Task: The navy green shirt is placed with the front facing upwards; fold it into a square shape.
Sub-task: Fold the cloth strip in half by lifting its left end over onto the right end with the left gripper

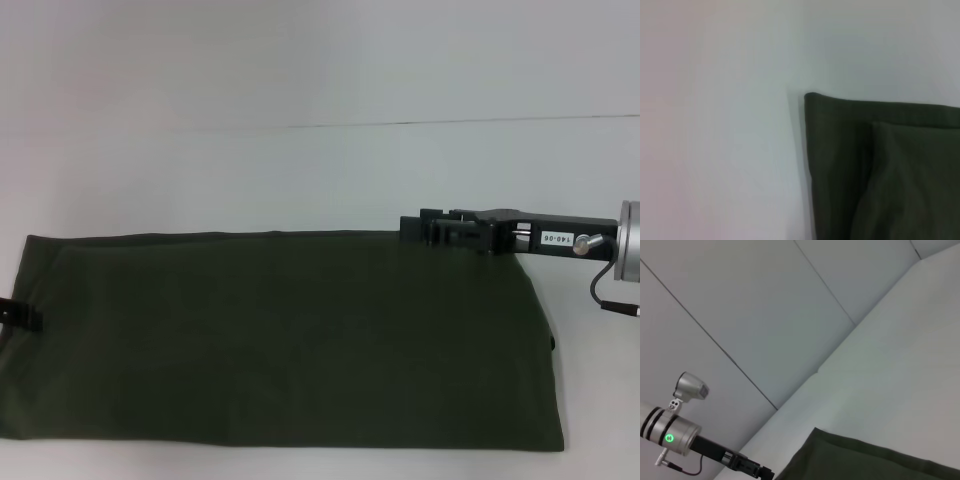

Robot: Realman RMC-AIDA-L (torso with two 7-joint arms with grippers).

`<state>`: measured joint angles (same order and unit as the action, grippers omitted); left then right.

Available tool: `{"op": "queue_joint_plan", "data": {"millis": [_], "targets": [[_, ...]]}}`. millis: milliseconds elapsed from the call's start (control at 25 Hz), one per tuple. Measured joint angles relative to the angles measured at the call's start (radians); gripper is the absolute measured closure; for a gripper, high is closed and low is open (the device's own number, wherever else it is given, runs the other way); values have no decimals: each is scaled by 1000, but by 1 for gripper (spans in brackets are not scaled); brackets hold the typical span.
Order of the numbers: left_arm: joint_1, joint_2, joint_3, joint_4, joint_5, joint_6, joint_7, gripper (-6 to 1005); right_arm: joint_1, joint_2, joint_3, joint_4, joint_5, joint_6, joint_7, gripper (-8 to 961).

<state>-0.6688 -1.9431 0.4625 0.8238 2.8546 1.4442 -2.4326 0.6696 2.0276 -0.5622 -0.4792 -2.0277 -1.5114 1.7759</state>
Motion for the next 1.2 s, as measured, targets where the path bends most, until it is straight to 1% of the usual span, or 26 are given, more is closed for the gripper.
{"op": "queue_joint_plan", "data": {"millis": [200, 1200], "targets": [[-3, 0, 8, -18, 1, -5, 0, 150, 0, 1, -19, 1, 0, 14, 6, 195], [-12, 0, 36, -39, 0, -30, -1, 183, 8, -3, -21, -3, -4, 23, 9, 195]]}}
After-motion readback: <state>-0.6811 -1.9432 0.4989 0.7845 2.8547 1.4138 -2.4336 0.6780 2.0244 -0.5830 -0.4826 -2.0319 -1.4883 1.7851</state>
